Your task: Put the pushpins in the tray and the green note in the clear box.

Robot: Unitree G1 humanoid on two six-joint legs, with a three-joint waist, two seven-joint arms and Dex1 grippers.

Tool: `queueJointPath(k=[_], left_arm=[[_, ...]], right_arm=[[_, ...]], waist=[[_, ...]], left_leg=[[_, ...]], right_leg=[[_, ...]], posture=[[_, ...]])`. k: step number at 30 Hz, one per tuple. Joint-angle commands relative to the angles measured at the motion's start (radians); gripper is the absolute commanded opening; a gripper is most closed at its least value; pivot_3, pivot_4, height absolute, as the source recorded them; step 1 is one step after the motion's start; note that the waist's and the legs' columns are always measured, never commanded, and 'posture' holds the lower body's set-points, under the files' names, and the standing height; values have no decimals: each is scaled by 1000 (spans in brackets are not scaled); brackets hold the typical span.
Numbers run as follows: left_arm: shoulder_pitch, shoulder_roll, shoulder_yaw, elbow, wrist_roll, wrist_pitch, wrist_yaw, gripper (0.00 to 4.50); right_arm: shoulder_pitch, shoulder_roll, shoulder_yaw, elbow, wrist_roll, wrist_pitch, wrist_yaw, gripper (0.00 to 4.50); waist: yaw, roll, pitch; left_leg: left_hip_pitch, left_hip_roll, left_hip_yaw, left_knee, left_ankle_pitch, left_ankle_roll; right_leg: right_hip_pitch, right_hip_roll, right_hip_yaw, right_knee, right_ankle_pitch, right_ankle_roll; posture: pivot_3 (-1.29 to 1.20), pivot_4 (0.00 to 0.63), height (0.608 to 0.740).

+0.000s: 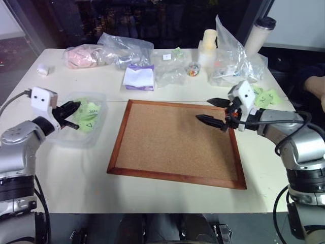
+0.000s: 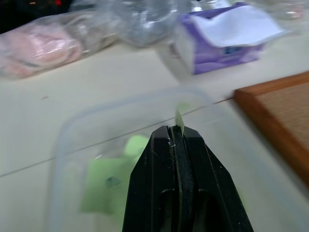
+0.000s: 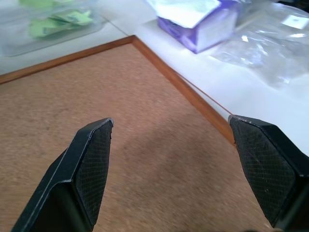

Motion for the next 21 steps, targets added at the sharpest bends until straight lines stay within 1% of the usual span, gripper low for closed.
queueJointPath(k=[1,7,12,17,21], left_arm=[[-14,11,22,20,9,-44,-1,0],[-28,10,30,-2,-20,-33,-15,0],[-11,4,17,-32,-21,-14,-9,0],[18,1,3,-42,4,-14,13,0],[10,-3,18,-20,18,-24,55,0]], right_arm=[[-3,-4,2,-35,3,-11,2,3924],[12,-23,14,-30,-5,-23,14,3924],[29,-32,13,-16,-18,-40,18,3924],[49,-32,17,-9,-36,-55,17,3924],[60,-34,13,7,-41,-61,25,3924]], waist=[[-2,0,0],[-3,0,0],[-3,0,0],[-6,0,0],[-4,0,0]], left_leg=[[0,0,0,0,0,0],[0,0,0,0,0,0],[0,0,0,0,0,0],[0,0,1,0,0,0],[0,0,1,0,0,0]], right_leg=[[0,0,0,0,0,0],[-1,1,0,1,0,0],[-1,1,0,1,0,0],[-1,1,0,1,0,0],[-1,1,1,2,0,0]], posture=[[0,150,740],[0,150,740],[0,150,740],[0,150,740],[0,150,740]])
